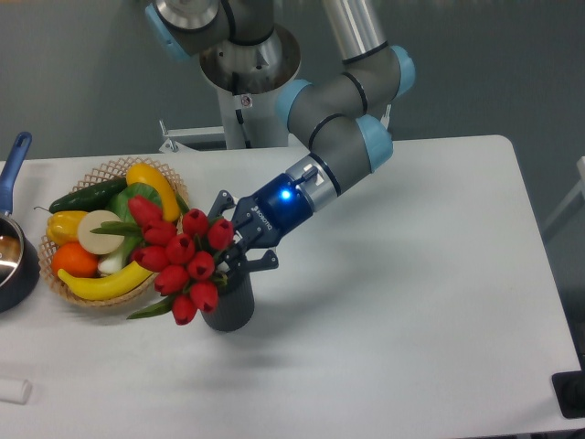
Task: Insert the flowers into the vase
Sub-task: 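Lower the tulip stems down into the dark grey vase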
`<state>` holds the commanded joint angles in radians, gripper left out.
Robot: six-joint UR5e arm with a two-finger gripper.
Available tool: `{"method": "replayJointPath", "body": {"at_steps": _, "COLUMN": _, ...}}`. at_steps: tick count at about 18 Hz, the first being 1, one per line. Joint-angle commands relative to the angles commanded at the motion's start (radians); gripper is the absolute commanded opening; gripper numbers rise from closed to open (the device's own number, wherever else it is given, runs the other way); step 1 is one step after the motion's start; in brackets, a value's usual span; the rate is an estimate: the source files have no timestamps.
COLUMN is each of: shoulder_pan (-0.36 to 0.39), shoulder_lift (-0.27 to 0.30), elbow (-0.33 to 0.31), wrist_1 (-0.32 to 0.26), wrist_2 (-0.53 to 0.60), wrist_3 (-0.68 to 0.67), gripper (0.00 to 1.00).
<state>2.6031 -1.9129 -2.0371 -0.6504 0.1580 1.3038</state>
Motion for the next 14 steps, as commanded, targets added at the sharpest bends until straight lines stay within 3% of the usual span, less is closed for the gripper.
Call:
{"method": "replayJointPath", "body": {"at_steps": 6, "shoulder_pan": 0.011, "shoulder_lift": 0.000, "elbow": -0.002, "wrist_1": 0.000, "wrist_2": 0.000, "wrist_3": 0.009, "gripper": 0.39}}
{"method": "replayJointPath", "body": {"at_steps": 10, "shoulder_pan": 0.012, "shoulder_lift": 0.002, "elbow": 0.003, "wrist_1": 0.002, "wrist_2": 0.000, "wrist_3": 0.014, "gripper": 0.57}}
{"method": "replayJointPath", "body": {"at_steps": 13, "shoulder_pan": 0.017, "shoulder_lift": 0.003, "elbow": -0.002, "wrist_1": 0.000, "wrist_2": 0.000, "wrist_3": 0.035, "gripper": 0.61}}
{"method": "replayJointPath", "body": {"at_steps": 14, "shoulder_pan": 0.017, "shoulder_lift": 0.003, "elbow": 0.000, "wrist_1": 0.000, "wrist_2": 0.000, "wrist_3": 0.037, "gripper": 0.73}}
